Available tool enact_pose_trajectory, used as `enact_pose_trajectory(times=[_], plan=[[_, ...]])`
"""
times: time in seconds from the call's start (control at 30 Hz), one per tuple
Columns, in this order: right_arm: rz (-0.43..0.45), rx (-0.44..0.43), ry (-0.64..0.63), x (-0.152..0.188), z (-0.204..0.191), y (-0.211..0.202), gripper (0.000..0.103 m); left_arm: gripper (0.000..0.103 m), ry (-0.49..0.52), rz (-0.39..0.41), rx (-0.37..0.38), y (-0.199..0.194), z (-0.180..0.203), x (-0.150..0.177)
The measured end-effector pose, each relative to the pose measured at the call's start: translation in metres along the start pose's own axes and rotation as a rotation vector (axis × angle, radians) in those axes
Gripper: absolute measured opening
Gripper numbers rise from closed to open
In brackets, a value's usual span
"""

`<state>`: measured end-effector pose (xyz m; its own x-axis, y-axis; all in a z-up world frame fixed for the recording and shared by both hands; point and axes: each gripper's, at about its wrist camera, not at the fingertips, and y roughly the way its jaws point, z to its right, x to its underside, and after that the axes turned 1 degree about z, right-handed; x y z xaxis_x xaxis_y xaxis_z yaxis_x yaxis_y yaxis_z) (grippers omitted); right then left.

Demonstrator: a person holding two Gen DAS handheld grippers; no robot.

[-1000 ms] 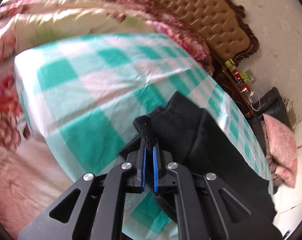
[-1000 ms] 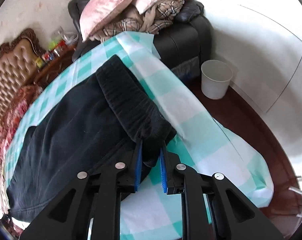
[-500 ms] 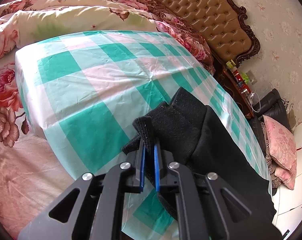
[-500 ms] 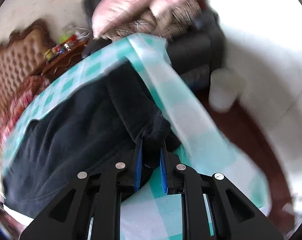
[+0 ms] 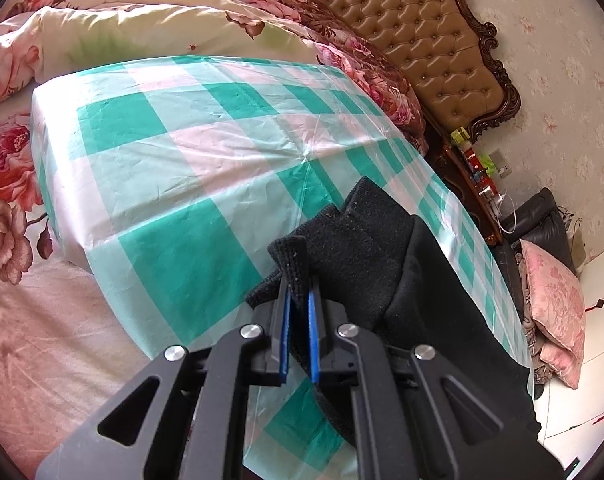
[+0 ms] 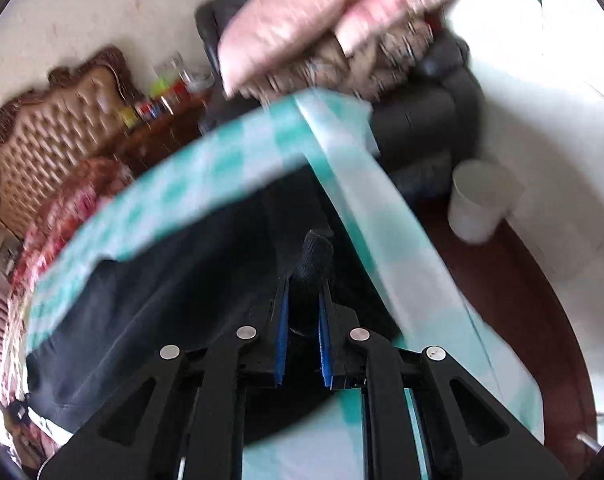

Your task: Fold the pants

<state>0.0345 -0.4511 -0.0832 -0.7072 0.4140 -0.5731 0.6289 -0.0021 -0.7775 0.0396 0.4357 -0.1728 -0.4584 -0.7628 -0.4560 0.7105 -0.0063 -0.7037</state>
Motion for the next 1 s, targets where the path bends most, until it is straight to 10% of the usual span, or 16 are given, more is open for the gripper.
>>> enact_pose_trajectory(times=[0.8,0.93,1.0], plan=[[0.001,0.118,0.044,0.042,0.009,-0.017,0.013,0.008,0.031,-0.011,-0.002,0.013,-0.001,-0.015],[0.008,0.140,0.036,0.042,0.009,-0.021,0.016,0.026,0.006,0.003,0.001,0.003,-0.004,-0.016],[0.018,0.165,0.040,0.041,0.011,-0.029,0.039,0.038,0.007,0.084,-0.064,-0.016,-0.006,-0.017]])
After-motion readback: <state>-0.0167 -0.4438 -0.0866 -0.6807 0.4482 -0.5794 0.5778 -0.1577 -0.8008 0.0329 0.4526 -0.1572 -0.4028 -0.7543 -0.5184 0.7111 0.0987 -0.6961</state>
